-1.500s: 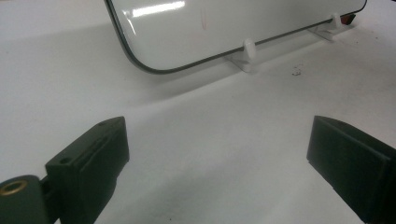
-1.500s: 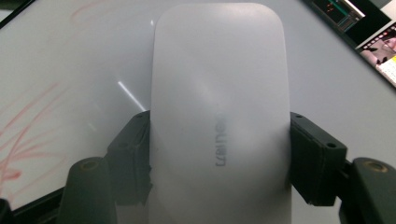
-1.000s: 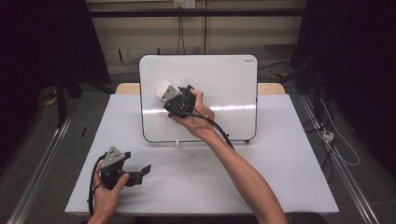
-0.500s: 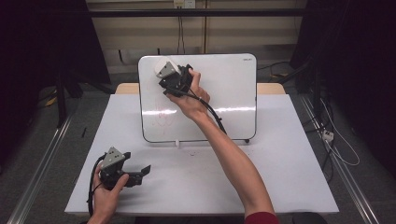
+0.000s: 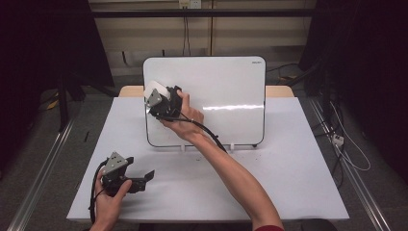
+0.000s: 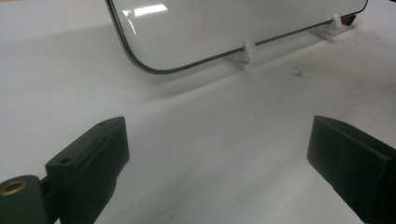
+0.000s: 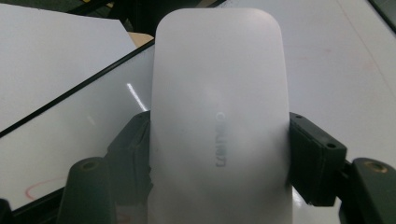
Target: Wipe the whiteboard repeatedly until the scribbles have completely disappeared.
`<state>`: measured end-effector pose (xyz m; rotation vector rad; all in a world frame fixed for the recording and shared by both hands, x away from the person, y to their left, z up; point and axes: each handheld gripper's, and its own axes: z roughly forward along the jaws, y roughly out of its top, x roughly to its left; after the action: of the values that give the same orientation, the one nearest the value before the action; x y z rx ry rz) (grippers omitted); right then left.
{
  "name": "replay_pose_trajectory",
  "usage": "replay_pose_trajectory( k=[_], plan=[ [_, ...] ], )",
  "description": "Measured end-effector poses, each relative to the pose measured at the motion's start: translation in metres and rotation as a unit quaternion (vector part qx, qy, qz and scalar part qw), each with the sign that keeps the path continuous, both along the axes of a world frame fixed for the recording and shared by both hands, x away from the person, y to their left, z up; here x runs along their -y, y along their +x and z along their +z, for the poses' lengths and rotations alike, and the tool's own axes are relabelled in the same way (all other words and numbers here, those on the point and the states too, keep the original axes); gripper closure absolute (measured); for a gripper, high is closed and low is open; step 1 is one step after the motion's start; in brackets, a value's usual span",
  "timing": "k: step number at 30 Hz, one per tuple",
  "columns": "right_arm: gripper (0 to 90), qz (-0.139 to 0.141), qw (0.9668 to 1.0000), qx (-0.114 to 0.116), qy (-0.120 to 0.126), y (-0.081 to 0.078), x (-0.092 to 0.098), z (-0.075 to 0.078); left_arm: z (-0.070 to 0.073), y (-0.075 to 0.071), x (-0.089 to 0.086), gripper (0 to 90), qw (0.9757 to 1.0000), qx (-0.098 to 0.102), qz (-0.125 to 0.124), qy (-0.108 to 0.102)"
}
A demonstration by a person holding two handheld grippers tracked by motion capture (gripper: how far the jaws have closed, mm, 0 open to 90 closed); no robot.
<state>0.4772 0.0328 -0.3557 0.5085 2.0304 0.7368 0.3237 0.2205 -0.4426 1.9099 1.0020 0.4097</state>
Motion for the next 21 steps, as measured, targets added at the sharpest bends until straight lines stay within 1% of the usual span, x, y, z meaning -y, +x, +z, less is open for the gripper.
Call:
replay_pose_trajectory(
  k=[2,3,5,7,8,10,13,17,19,21],
  plan=[
    [31.6,-0.001,1.0000,-0.008,-0.003,0.002,0.000,0.002,0.000,0.000,0.000,5.5,1.0000,0.000,-0.001,0.001],
    [31.6,-0.007,0.9999,-0.010,-0.004,0.005,0.000,0.003,0.000,0.000,0.000,5.5,1.0000,0.002,-0.001,0.002],
    [31.6,-0.013,0.9998,-0.011,0.003,0.009,0.002,0.007,0.001,-0.001,-0.001,5.5,1.0000,0.003,-0.005,0.002],
    [31.6,-0.024,0.9995,-0.013,0.014,0.014,0.005,0.013,0.001,-0.001,-0.001,5.5,1.0000,0.002,-0.003,0.000],
    [31.6,-0.031,0.9992,-0.015,0.021,0.017,0.007,0.017,0.001,-0.001,-0.002,5.5,1.0000,0.000,-0.002,0.003],
    [31.6,-0.041,0.9986,-0.013,0.029,0.024,0.011,0.024,0.001,-0.001,-0.002,5.5,1.0000,0.001,-0.001,-0.001],
    [31.6,-0.050,0.9979,-0.012,0.040,0.032,0.017,0.034,0.001,-0.002,-0.003,5.5,1.0000,0.003,-0.001,-0.001],
    [31.6,-0.067,0.9959,-0.011,0.060,0.043,0.027,0.047,0.001,-0.002,-0.003,5.5,1.0000,0.002,0.002,-0.003],
    [31.5,-0.069,0.9952,-0.013,0.068,0.046,0.030,0.050,0.001,-0.001,-0.003,5.5,1.0000,0.002,0.002,-0.005],
    [31.6,-0.072,0.9958,-0.004,0.057,0.044,0.027,0.048,0.001,-0.001,-0.003,5.5,1.0000,0.002,0.003,-0.003]
  ],
)
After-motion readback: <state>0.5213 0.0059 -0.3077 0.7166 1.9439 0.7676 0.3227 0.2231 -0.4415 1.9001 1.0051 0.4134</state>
